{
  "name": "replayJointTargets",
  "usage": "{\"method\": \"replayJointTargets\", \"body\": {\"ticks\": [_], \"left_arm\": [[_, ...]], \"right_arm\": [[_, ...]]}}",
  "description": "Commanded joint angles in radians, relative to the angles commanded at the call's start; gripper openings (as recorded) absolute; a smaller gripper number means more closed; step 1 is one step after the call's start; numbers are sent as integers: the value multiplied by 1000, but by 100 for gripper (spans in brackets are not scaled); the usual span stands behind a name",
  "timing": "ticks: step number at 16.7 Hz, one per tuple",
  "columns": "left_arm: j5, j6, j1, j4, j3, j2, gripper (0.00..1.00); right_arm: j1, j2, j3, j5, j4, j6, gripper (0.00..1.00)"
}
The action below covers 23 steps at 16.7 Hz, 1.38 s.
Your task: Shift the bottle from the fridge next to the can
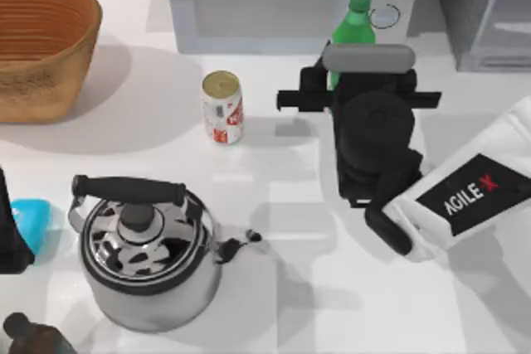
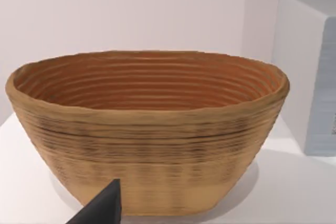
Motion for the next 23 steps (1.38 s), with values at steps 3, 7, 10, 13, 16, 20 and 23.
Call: {"method": "replayJointTargets", "body": {"ticks": [3,7,10,13,16,20,23], "left_arm": [[0,0,0,0,0,0,100],[0,0,0,0,0,0,100],[0,0,0,0,0,0,100],[0,0,0,0,0,0,100],[0,0,0,0,0,0,100],[0,0,0,0,0,0,100],[0,0,0,0,0,0,100]], "right_arm": [[0,0,0,0,0,0,8],[0,0,0,0,0,0,38],[0,0,0,0,0,0,60],[0,0,0,0,0,0,83],[0,0,0,0,0,0,100],[0,0,0,0,0,0,100],[0,0,0,0,0,0,100]]}}
